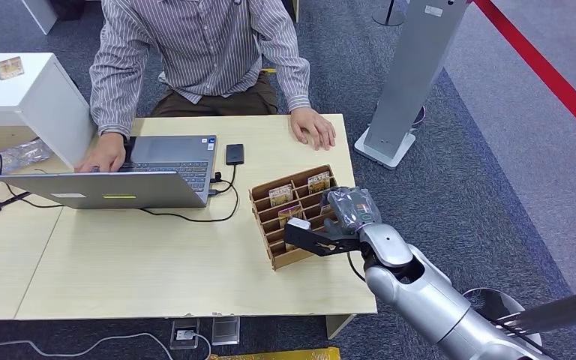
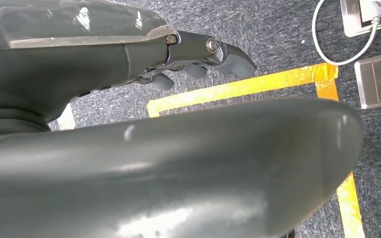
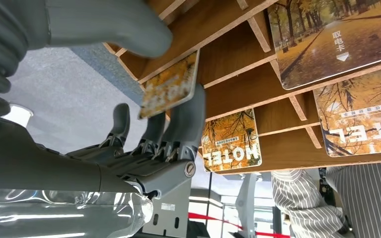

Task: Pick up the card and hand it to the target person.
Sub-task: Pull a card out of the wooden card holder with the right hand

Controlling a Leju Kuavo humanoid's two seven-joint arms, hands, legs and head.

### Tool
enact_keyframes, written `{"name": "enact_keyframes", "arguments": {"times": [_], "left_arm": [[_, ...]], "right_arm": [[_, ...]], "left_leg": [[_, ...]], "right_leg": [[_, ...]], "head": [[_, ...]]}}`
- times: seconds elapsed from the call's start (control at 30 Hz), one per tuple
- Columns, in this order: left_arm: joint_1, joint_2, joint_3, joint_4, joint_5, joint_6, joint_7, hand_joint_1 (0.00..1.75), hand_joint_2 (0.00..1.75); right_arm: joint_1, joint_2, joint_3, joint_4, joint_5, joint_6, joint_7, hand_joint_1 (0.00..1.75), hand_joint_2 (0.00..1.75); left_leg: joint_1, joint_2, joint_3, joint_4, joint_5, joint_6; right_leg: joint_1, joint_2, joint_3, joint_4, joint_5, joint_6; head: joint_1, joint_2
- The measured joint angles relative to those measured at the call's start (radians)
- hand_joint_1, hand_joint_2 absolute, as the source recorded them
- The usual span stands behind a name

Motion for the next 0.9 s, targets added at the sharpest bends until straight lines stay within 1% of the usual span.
{"name": "enact_keyframes", "arguments": {"times": [0.17, 0.5, 0.53, 0.57, 0.67, 0.7, 0.77, 0.83, 0.9], "left_arm": [[0.000, 0.000, 0.000, 0.000, 0.000, 0.000, 0.000, 0.00, 0.00], [0.000, 0.000, -0.001, 0.000, 0.000, -0.001, 0.000, 0.00, 0.00], [0.000, 0.000, -0.001, 0.000, 0.000, -0.001, 0.000, 0.00, 0.00], [0.000, 0.000, -0.001, 0.000, 0.000, -0.001, 0.000, 0.00, 0.00], [0.000, 0.000, -0.001, 0.000, 0.000, -0.002, -0.001, 0.00, 0.00], [0.000, 0.000, -0.001, 0.000, 0.000, -0.003, -0.001, 0.00, 0.00], [0.000, 0.000, -0.001, 0.000, 0.000, -0.005, -0.005, 0.00, 0.00], [0.000, 0.000, -0.001, 0.000, 0.001, -0.009, -0.011, 0.00, 0.00], [0.000, 0.000, -0.001, 0.000, 0.001, -0.014, -0.017, 0.00, 0.00]], "right_arm": [[-0.001, 0.000, 0.000, 0.001, 0.000, 0.000, 0.000, 0.95, 1.75], [-0.001, 0.000, 0.001, 0.002, -0.002, 0.000, 0.009, 0.96, 1.75], [-0.001, 0.000, 0.001, 0.002, -0.003, 0.000, 0.009, 0.99, 1.75], [-0.001, 0.000, 0.001, 0.002, -0.003, 0.000, 0.009, 1.08, 1.75], [-0.001, 0.000, 0.001, 0.002, -0.004, 0.000, 0.009, 1.46, 1.75], [-0.001, 0.000, 0.001, 0.002, -0.005, 0.000, 0.010, 1.55, 1.75], [-0.001, 0.000, 0.001, 0.002, -0.007, 0.000, 0.009, 1.64, 1.75], [-0.002, 0.000, 0.001, 0.002, -0.007, -0.001, 0.008, 1.63, 1.75], [-0.003, 0.000, 0.001, 0.002, -0.007, -0.002, 0.006, 1.65, 1.75]], "left_leg": [[0.000, 0.000, 0.000, 0.000, 0.000, 0.000], [0.000, 0.000, 0.000, 0.000, 0.000, 0.000], [0.000, 0.000, 0.000, 0.000, 0.000, 0.000], [0.000, 0.000, 0.000, 0.000, 0.000, 0.000], [0.000, 0.000, 0.000, 0.000, 0.000, 0.000], [0.000, 0.000, 0.000, 0.000, 0.000, 0.000], [0.000, 0.000, 0.000, 0.000, 0.000, 0.000], [0.000, 0.000, 0.000, 0.000, 0.000, 0.000], [0.000, 0.000, 0.000, 0.000, 0.000, 0.000]], "right_leg": [[0.000, 0.000, 0.000, 0.000, 0.000, 0.000], [0.000, 0.000, 0.000, 0.000, 0.000, 0.000], [0.000, 0.000, 0.000, 0.000, 0.000, 0.000], [0.000, 0.000, 0.000, 0.000, 0.000, 0.000], [0.000, 0.000, 0.000, 0.000, 0.000, 0.000], [0.000, 0.000, 0.000, 0.000, 0.000, 0.000], [0.000, 0.000, 0.000, 0.000, 0.000, 0.000], [0.000, 0.000, 0.000, 0.000, 0.000, 0.000], [0.000, 0.000, 0.000, 0.000, 0.000, 0.000]], "head": [[0.000, 0.000], [0.000, 0.000], [0.000, 0.000], [0.000, 0.000], [0.000, 0.000], [0.000, 0.000], [0.000, 0.000], [0.000, 0.000], [0.000, 0.000]]}}
